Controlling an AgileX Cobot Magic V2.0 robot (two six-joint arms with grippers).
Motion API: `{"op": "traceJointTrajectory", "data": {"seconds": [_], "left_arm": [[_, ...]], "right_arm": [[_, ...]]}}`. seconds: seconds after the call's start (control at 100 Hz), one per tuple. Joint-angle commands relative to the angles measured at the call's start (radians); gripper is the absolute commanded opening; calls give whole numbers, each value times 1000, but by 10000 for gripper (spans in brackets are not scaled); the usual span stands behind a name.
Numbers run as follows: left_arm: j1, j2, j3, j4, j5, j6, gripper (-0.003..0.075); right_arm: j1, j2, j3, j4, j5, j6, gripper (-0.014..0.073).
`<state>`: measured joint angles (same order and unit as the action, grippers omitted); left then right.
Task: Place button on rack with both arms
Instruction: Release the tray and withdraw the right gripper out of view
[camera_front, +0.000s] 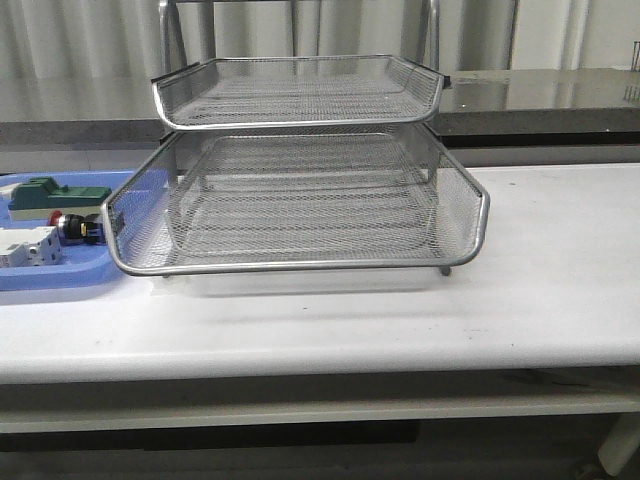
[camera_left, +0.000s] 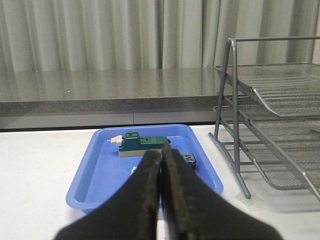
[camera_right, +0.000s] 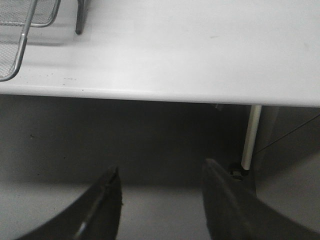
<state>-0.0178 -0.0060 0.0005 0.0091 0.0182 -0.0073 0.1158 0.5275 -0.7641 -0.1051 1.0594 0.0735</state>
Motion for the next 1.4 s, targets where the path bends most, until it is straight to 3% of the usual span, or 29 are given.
{"op": "traceJointTrajectory", "data": {"seconds": [0.0,0.34,1.08,1.39], "left_arm": [[-6,-34,48,-9,-77,-7,4],[-6,-34,48,-9,-77,-7,4],[-6,-32,23,-20,-114,-7,4],[-6,134,-293,-93,225,-7,4]], "right_arm": [[2,-11,-35,-25,-54,7,302],[2,-17,-35,-25,-55,7,-74],[2,-17,-35,-24,-55,7,-68],[2,-17,-35,-24,-55,7,-68]]}}
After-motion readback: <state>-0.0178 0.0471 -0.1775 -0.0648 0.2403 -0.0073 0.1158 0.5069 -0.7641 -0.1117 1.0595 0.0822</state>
